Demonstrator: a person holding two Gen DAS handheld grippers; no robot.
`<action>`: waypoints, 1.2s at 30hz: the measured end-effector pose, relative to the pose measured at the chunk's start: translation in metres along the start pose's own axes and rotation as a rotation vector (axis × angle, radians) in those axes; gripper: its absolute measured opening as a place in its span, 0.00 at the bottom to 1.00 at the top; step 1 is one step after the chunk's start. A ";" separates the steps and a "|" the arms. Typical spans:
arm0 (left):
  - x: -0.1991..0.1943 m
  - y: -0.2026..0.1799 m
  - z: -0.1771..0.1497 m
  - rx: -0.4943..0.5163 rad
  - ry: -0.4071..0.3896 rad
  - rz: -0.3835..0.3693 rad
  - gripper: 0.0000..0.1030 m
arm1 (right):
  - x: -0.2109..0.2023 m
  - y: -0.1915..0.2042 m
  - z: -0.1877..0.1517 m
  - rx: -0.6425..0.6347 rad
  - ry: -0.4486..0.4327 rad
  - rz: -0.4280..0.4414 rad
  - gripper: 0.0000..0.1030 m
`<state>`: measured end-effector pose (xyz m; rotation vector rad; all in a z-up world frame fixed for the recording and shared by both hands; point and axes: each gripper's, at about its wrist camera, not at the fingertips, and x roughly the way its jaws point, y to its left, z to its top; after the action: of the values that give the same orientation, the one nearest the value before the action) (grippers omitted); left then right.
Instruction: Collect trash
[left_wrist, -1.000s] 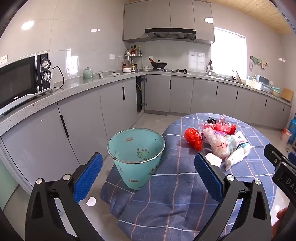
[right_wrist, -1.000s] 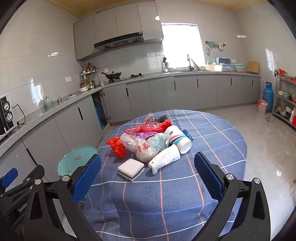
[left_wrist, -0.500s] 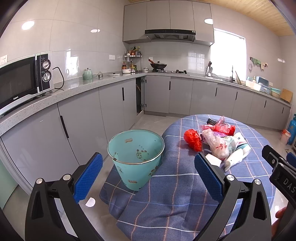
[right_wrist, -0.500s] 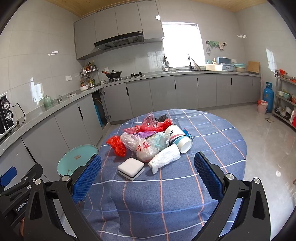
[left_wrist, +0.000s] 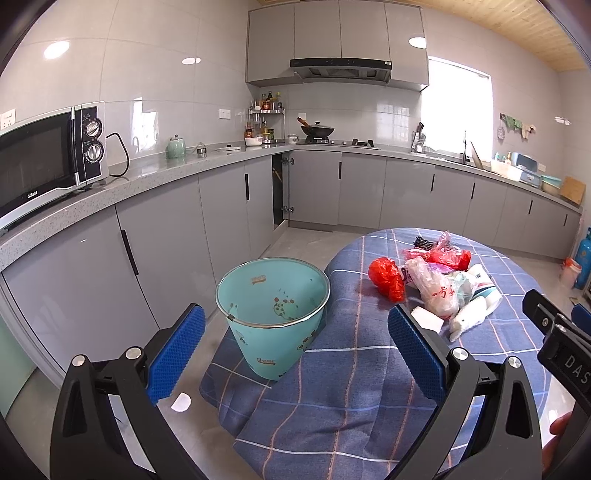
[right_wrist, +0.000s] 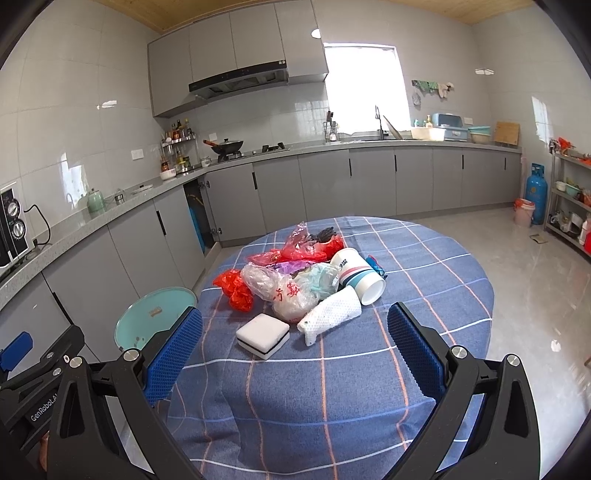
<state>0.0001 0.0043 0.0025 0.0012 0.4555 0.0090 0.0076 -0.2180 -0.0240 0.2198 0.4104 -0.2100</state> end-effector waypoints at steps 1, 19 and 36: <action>0.000 0.000 0.000 0.001 -0.002 0.001 0.95 | 0.001 0.000 0.000 -0.001 0.002 0.001 0.96; 0.000 0.000 0.000 0.002 0.001 0.004 0.95 | 0.002 0.001 -0.004 0.008 0.014 0.006 0.96; 0.000 0.001 -0.001 0.002 0.006 0.006 0.95 | 0.004 -0.001 -0.006 0.019 0.021 0.008 0.96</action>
<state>-0.0006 0.0056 0.0013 0.0045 0.4614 0.0141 0.0087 -0.2178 -0.0313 0.2427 0.4280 -0.2044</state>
